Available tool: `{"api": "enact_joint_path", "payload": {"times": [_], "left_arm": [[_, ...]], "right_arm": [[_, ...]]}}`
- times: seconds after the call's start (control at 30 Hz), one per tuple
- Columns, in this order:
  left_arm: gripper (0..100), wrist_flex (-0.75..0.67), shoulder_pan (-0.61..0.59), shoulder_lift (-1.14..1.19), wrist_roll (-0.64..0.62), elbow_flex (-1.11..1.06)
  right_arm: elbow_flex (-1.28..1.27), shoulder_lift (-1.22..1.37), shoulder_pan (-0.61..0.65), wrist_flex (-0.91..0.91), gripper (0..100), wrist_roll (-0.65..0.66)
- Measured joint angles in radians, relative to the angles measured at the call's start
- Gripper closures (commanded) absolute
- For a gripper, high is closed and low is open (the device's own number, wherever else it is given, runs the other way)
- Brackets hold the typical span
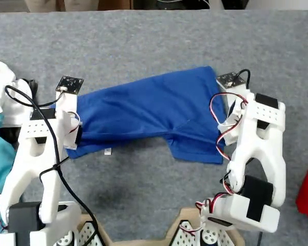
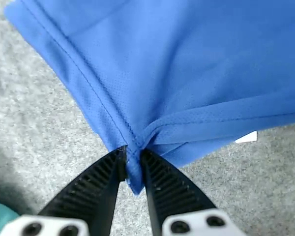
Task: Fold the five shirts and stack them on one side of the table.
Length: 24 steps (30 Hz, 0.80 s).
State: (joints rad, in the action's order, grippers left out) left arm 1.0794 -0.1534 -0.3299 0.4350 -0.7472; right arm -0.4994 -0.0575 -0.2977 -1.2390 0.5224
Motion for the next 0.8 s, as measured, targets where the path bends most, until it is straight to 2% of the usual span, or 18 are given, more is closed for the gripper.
{"api": "enact_joint_path", "payload": {"times": [0.2, 0.3, 0.37, 0.53, 0.8], "left_arm": [[98, 0.000, 0.000, 0.000, 0.000, 0.000], [97, 0.000, 0.000, 0.000, 0.009, 0.000], [92, 0.000, 0.000, 0.000, 0.041, 0.000], [77, 0.000, -0.017, 0.000, 0.064, 0.000], [76, 0.032, -0.048, 0.000, 0.064, 0.068]], "right_arm": [[0.000, 0.000, -0.023, 0.012, 98.9, 0.043], [-0.006, 0.000, -0.023, 0.017, 92.6, 0.084], [-0.018, 0.000, -0.023, 0.018, 88.9, 0.107], [-0.037, 0.000, -0.025, 0.014, 88.9, 0.121], [0.095, 0.002, -0.026, -0.178, 88.9, 0.121]]}}
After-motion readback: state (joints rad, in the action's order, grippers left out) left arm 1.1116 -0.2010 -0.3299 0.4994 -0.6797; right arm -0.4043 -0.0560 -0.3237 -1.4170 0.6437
